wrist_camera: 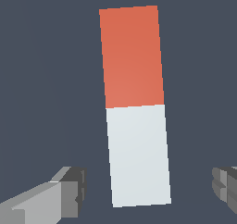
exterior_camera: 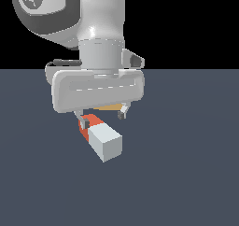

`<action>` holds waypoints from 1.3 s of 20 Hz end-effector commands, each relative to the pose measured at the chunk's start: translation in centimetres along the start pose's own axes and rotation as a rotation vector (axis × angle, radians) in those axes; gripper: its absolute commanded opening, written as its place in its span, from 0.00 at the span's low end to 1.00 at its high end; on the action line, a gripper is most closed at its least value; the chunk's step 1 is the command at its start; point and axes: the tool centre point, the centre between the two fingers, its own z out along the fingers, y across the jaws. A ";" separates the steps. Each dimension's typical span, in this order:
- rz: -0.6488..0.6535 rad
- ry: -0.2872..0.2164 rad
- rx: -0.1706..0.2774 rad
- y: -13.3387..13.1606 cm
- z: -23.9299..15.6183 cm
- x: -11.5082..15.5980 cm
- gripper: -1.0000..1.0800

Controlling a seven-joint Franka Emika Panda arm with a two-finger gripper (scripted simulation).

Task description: Insert the peg into the horizontal hole in a box.

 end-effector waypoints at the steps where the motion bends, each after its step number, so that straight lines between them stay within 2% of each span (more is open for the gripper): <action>1: -0.033 0.000 -0.003 -0.1 0.4 -0.2 0.96; 16: -0.069 0.000 -0.005 -0.3 1.1 -0.4 0.96; 26: -0.069 0.000 -0.005 -0.3 5.1 -0.4 0.96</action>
